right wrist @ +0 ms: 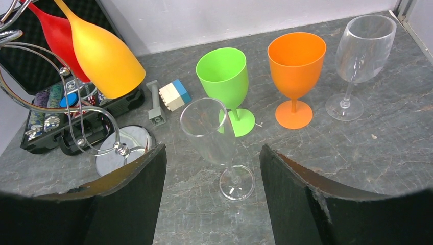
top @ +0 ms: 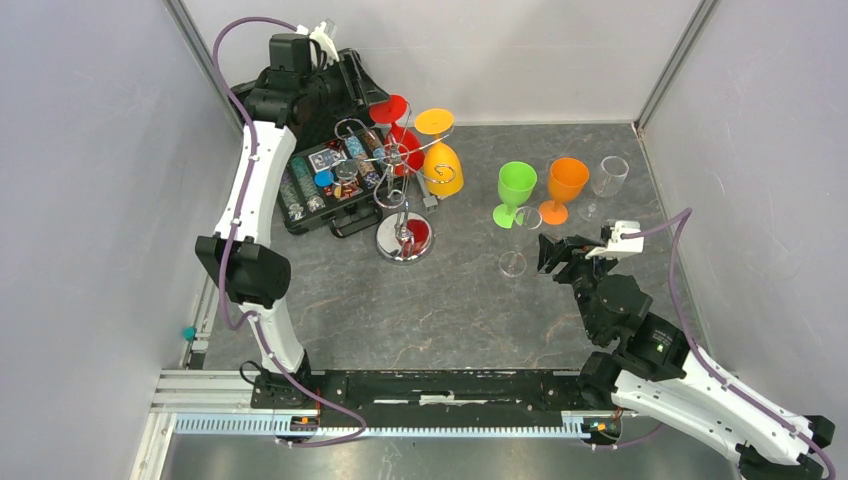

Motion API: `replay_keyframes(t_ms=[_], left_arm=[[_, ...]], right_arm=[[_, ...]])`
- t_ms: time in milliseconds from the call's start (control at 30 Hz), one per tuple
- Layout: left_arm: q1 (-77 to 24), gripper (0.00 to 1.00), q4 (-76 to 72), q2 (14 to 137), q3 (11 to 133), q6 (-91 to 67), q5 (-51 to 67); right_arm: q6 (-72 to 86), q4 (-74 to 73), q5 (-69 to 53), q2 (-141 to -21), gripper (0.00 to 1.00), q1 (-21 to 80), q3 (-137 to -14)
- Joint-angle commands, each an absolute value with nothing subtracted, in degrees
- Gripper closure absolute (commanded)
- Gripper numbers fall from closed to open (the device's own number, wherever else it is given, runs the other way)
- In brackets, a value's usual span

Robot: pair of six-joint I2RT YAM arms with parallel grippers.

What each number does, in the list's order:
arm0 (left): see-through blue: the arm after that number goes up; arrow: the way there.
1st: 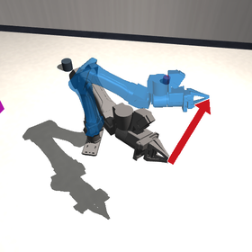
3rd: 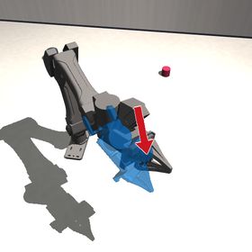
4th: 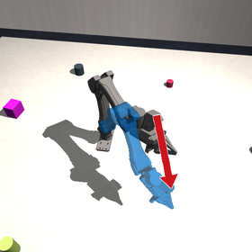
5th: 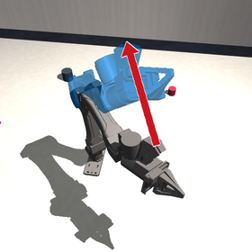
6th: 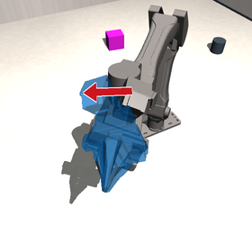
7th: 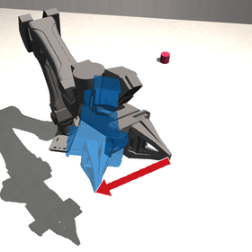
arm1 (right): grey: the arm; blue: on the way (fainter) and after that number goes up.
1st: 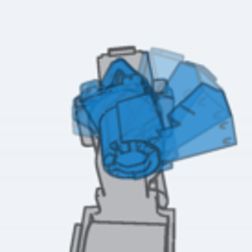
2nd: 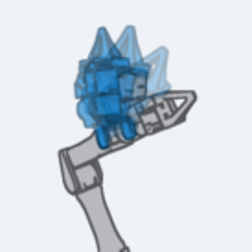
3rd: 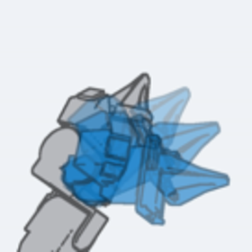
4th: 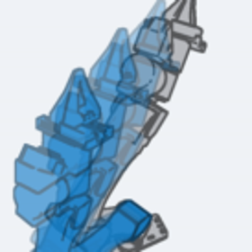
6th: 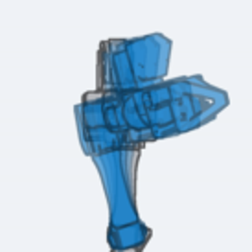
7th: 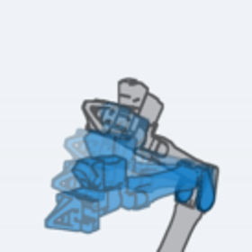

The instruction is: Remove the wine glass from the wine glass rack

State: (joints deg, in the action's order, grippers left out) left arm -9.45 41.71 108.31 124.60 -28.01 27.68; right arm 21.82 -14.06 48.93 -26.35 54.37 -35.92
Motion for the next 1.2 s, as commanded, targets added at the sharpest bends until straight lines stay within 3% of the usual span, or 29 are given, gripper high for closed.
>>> replay_keyframes(t_ms=[0, 267, 700, 1000, 1167], left_arm=[[-9.8, 0.43, 44.1, 108.6, 127.8, -22.9, 31.2], [-9.8, 0.47, 44.5, 108.7, 128.8, -24.3, 33.9], [-9.8, 0.63, 44.3, 108.5, 128.9, -29.6, 33.6], [-9.8, 0.70, 31.0, 104.2, 117.5, -38.0, 40.5], [-9.7, 0.79, 27.3, 103.1, 114.4, -40.8, 40.7]], right_arm=[[22.6, -12.3, 49.1, -26.1, 0.28, 54.7, -35.2], [22.8, -12.1, 49.4, -26.2, 0.29, 54.7, -34.6], [23.0, -12.1, 50.2, -25.8, 0.29, 54.7, -33.8], [23.2, -12.1, 50.4, -25.4, 0.29, 54.7, -33.4], [23.2, -12.1, 50.8, -25.0, 0.29, 54.7, -33.2]])
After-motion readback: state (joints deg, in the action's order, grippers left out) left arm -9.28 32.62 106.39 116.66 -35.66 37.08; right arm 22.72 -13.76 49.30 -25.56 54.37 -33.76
